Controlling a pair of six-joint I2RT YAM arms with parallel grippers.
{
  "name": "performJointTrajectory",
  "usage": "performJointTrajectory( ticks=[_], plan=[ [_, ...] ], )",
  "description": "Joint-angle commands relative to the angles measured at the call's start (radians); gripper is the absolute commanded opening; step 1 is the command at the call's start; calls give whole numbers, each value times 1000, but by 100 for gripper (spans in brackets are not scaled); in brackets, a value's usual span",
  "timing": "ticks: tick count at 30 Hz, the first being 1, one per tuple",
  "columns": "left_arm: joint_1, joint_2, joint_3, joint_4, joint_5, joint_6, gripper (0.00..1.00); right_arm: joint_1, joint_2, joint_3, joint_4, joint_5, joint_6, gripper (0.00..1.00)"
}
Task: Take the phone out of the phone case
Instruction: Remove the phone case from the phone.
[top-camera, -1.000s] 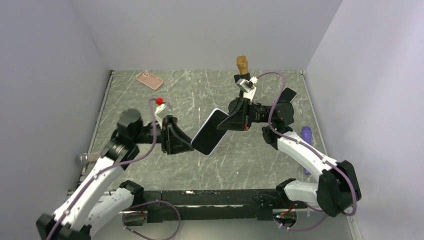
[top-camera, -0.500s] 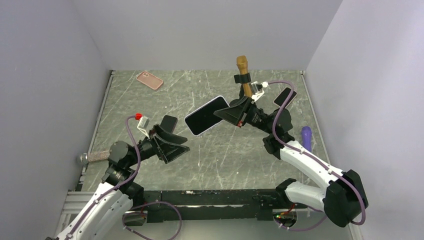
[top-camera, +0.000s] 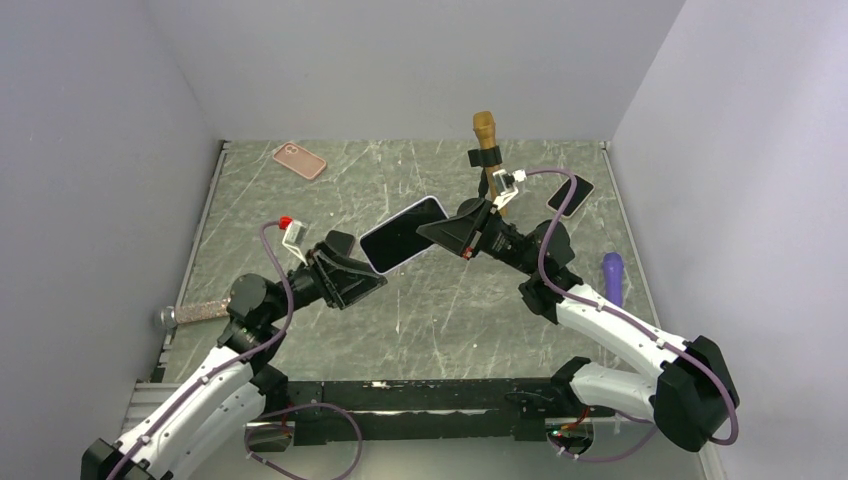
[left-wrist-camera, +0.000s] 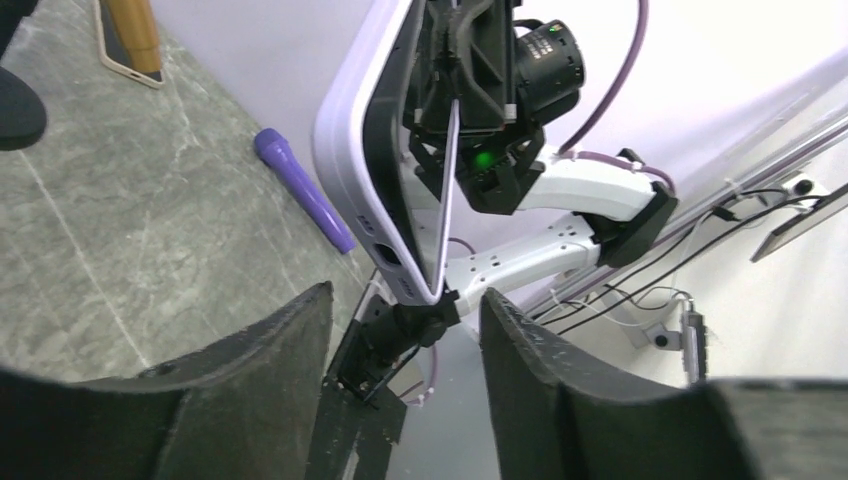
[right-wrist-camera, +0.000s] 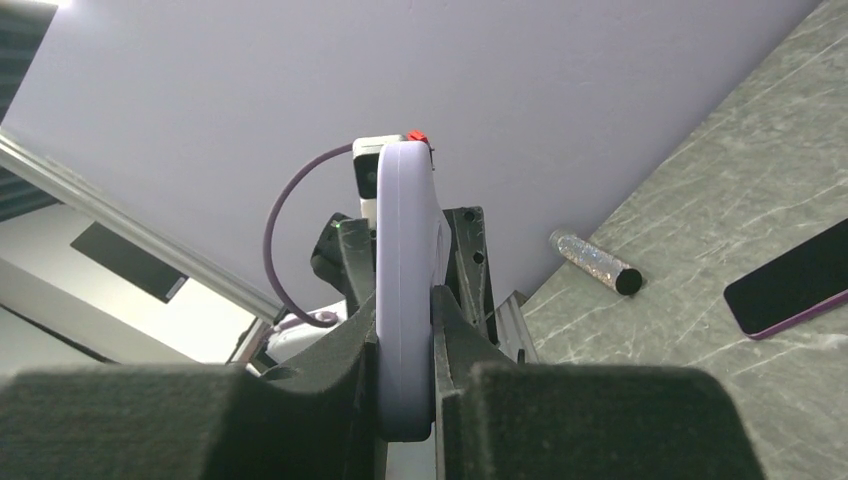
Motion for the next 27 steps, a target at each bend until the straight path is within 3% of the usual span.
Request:
performJointTrajectory(
  ticks=[1, 4, 6, 15, 16, 19, 22, 25, 27],
  plan=[
    [-3, 25, 48, 74, -1, 15, 54, 12, -37, 44, 85, 47, -8, 0],
    [-3, 42, 46, 101, 9, 10, 39, 13, -45, 43, 79, 53, -12, 0],
    [-3, 55, 44, 110, 15, 6, 34, 15, -45, 41, 82, 50, -10, 0],
    [-3, 86, 64, 111, 28, 16, 34, 23, -34, 36, 110, 28, -5, 0],
    [-3, 86, 64, 110, 28, 18, 31, 23, -35, 35, 115, 24, -4, 0],
    [-4, 88, 62, 98, 17, 34, 8, 23, -41, 39, 111, 16, 9, 0],
    [-1, 82, 73, 17, 8, 139, 1, 23, -51, 66, 37, 8, 46, 0],
    [5, 73, 96, -157, -54, 291, 0, 20, -35, 78, 85, -38, 152, 0],
    [22, 81, 86, -165, -60, 311, 0, 21, -15, 78, 157, -63, 231, 0]
  ],
)
